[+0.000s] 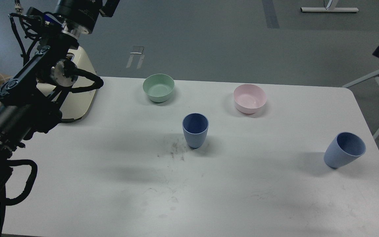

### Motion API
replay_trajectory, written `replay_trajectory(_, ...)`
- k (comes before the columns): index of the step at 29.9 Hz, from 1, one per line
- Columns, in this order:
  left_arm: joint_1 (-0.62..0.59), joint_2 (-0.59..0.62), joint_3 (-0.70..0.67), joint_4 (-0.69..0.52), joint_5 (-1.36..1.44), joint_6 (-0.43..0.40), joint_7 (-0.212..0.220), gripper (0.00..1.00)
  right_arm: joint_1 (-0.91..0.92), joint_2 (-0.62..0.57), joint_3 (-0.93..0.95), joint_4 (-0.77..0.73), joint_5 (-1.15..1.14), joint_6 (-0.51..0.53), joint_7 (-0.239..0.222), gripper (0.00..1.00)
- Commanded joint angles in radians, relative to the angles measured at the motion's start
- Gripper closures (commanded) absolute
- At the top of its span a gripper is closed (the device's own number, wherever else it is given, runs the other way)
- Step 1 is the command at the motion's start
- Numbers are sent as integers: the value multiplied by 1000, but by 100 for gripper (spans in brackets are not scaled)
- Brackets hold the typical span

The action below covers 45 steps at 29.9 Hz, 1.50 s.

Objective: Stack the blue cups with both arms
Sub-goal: 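Reach the right gripper to the other blue cup and grasp its rim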

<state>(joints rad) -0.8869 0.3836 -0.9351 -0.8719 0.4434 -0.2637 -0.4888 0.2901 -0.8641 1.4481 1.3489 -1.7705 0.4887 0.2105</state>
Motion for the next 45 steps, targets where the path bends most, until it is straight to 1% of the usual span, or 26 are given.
replay_trajectory(1, 6, 0, -1, -7, 0, 0, 0, 2, -95, -44, 0, 30, -56, 0, 1, 0)
replay_trajectory(5, 5, -6, 2, -9, 1, 1, 0, 2, -175, -49, -43, 41, -139, 0, 1, 0)
replay_trajectory(8, 0, -11, 7, -9, 1, 1, 0, 2, -178, -41, -109, 35, -191, 0, 4, 0)
replay_trajectory(11, -4, -14, 9, -9, 1, 1, 0, 2, -177, -39, -158, 39, -191, 0, 6, 0)
replay_trajectory(20, -6, -15, 9, -9, 1, 7, 0, 2, -170, -20, -207, 33, -207, 0, 4, 0)
replay_trajectory(26, -6, -23, 9, -9, 3, 12, 0, 2, -167, 22, -218, 29, -305, 0, 1, 4)
replay_trajectory(30, -7, -25, 10, -9, 3, 15, 1, 2, -161, 48, -218, 13, -337, 0, -3, 14)
replay_trajectory(39, -15, -26, 12, -7, 5, 15, 1, 2, -161, 50, -209, -4, -333, 0, -5, 14)
replay_trajectory(41, -15, -28, 10, -7, 5, 15, 1, 2, -161, 51, -209, -14, -333, 0, -5, 20)
replay_trajectory(43, -14, -28, 10, -7, 5, 15, 1, 2, -161, 62, -206, -22, -333, 0, -5, 29)
replay_trajectory(45, -14, -26, 10, -7, 5, 15, 1, 2, -160, 68, -204, -20, -333, 0, -5, 34)
